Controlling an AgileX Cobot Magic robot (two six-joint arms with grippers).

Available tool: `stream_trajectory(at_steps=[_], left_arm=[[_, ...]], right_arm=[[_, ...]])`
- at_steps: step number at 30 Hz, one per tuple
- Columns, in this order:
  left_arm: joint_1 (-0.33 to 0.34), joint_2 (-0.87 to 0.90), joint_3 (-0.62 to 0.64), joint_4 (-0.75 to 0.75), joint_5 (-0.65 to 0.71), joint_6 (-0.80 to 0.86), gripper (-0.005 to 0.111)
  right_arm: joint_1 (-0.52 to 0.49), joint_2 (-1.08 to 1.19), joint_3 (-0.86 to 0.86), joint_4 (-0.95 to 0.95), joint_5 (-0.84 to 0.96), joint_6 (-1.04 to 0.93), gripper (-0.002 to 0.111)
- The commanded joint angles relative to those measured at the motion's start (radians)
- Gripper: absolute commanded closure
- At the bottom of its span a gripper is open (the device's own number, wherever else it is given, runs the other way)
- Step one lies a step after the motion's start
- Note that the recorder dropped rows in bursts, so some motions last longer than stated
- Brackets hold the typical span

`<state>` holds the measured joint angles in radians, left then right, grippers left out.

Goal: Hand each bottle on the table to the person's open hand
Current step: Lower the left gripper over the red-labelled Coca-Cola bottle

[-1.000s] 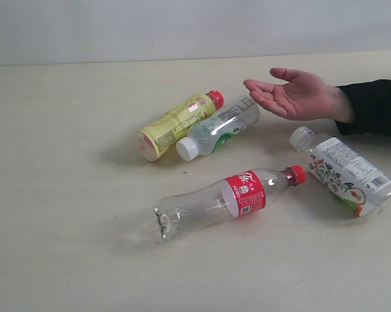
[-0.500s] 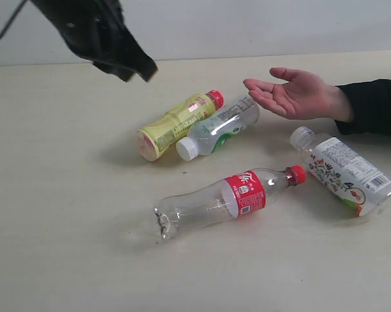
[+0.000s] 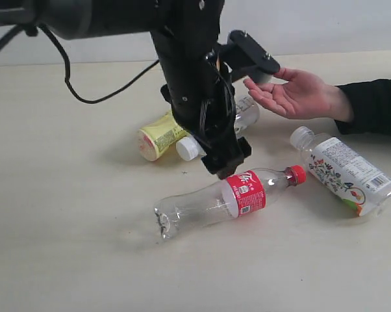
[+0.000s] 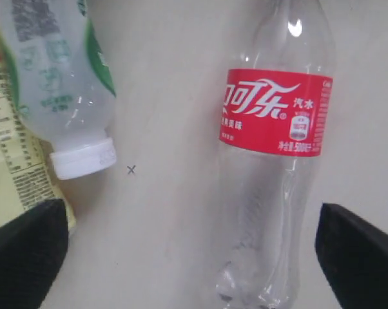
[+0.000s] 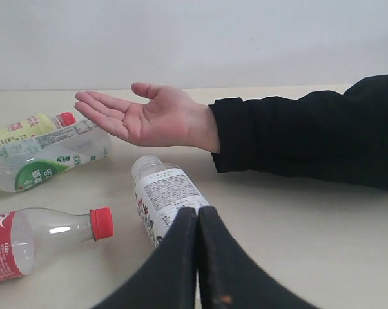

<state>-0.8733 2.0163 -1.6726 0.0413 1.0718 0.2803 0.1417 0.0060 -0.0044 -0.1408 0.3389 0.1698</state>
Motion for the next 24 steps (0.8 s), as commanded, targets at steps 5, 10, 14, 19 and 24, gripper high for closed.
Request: stream_trajectory(at_steps=[5,10,14,19,24], left_arm=[[-0.003,0.093,-0.008,-0.074,0.052,0.048,0.002],[-0.003,0.123,-0.008,-0.127,0.053,0.063,0.002],[-0.003,0.157,-0.008,-0.152,0.041,0.059,0.002],[-0.003,0.203,-0.006,-0.167,-0.005,0.057,0.006],[-0.003,0.225,-0.006,-0.167,-0.005,0.057,0.006]], right_arm=[[0.004,-0.006,0.004,0.003,-0.008,-0.001,0.108],[0.004,-0.006,0.004,0.003,-0.008,-0.001,0.108],[0.004,-0.006,0.004,0.003,-0.008,-0.001,0.108],[0.004,-0.006,0.004,0.003,-0.008,-0.001,0.108],[0.004,-0.006,0.004,0.003,-0.008,-0.001,0.108]])
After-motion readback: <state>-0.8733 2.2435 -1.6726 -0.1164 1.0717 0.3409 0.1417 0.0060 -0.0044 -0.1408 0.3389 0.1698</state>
